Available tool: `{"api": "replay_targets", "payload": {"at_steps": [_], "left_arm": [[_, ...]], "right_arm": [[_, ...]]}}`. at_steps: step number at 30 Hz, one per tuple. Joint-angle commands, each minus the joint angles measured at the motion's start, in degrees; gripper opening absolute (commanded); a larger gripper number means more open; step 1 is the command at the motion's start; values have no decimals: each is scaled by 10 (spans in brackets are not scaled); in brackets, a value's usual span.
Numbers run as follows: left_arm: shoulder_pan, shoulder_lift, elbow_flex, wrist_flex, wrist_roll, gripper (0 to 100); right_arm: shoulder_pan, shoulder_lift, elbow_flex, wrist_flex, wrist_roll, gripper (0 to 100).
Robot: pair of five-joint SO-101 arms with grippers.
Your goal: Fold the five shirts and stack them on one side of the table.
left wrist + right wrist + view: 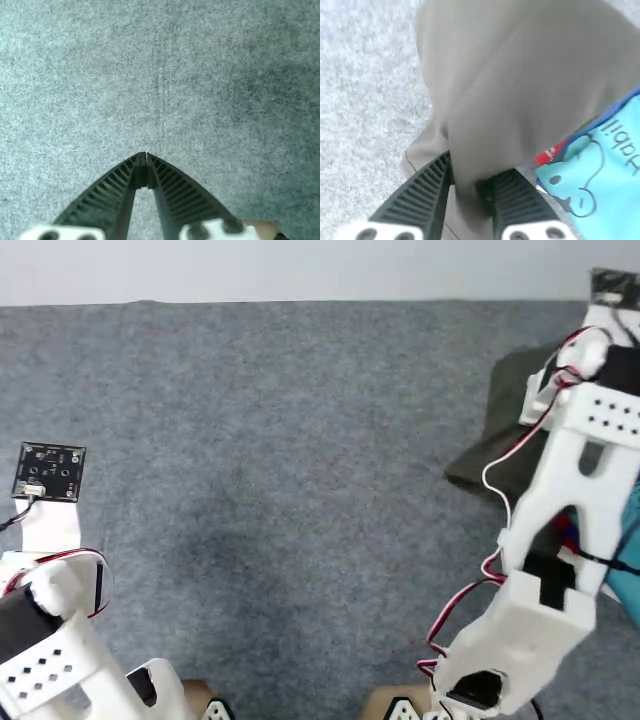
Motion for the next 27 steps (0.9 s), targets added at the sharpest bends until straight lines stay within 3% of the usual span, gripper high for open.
{"api": "replay_targets", "payload": {"at_steps": [1, 13, 27], "left_arm": [[-2, -7, -2, -1, -3, 8], [-2, -8, -2, -1, -3, 8], [-1, -5, -1, -1, -3, 8]], "right_arm": [[23, -64, -13, 24, 4, 9], [156, -95, -11, 24, 8, 9], [291, 11, -11, 22, 83, 9]]}}
